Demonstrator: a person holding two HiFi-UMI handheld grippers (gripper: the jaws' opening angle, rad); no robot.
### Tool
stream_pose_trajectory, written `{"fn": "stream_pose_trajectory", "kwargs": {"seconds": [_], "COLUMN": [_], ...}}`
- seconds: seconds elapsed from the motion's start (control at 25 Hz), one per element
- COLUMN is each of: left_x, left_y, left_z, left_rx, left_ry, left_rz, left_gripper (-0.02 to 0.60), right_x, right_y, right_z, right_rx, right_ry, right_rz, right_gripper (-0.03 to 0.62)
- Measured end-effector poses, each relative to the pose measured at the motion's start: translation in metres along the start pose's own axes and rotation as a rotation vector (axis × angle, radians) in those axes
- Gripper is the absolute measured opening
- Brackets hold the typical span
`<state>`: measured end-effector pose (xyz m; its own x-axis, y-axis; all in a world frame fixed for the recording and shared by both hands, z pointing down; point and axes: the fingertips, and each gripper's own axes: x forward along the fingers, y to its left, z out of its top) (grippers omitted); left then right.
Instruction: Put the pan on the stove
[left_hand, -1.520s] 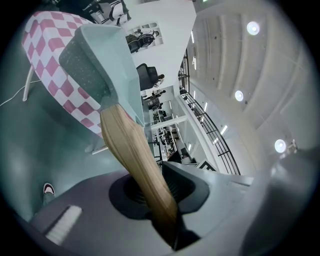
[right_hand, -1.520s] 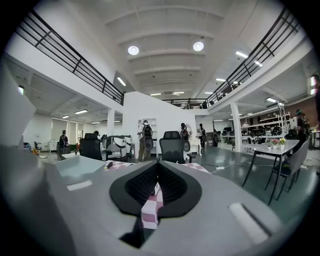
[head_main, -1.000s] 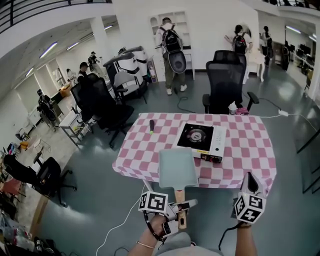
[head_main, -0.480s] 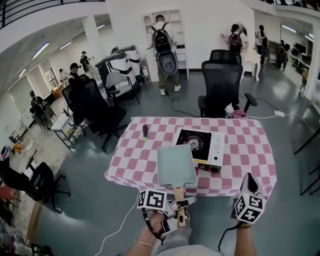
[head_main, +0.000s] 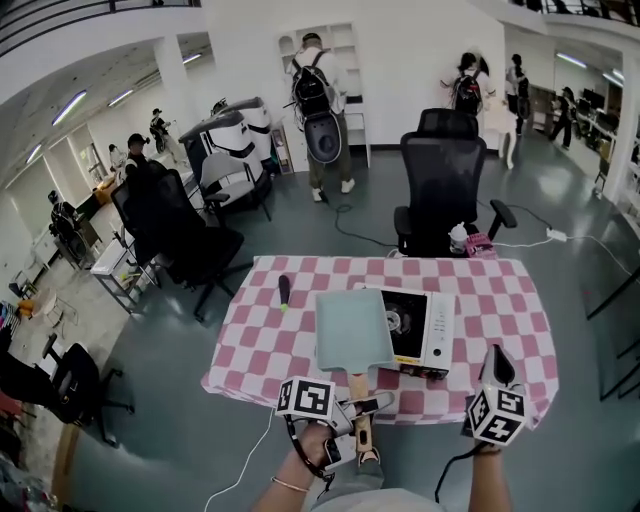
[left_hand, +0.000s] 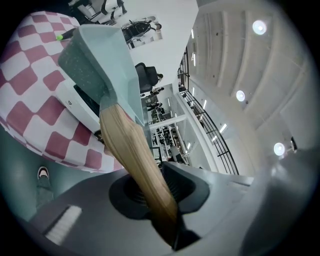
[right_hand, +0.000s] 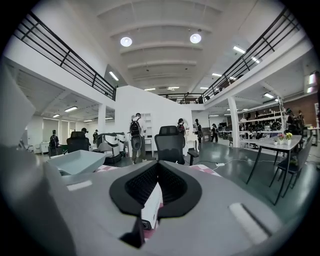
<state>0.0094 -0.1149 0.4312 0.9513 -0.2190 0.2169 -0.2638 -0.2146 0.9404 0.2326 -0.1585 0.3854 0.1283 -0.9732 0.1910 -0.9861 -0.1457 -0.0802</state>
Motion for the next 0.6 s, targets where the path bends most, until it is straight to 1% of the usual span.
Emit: {"fn": "stream_pose_trajectory", "kwargs": {"seconds": [0.36,0.6], "left_x": [0.007,0.008], "left_y": [0.015,0.032], "left_z": [0.073,0.112], "left_rx": [0.009,0.029], "left_ry": [0.015,0.019], "left_rz": [-0.001,0.005], "left_gripper": [0.063,0.064], "right_x": [0.066,0.102], "right_y": [0.012,0.022], "right_z": [0.015,0.009], "right_rx": [0.003,-0.001], "right_ry": [0.003,0.032], "right_rz": [-0.027,-0.03], "right_gripper": [0.011,0.011]}}
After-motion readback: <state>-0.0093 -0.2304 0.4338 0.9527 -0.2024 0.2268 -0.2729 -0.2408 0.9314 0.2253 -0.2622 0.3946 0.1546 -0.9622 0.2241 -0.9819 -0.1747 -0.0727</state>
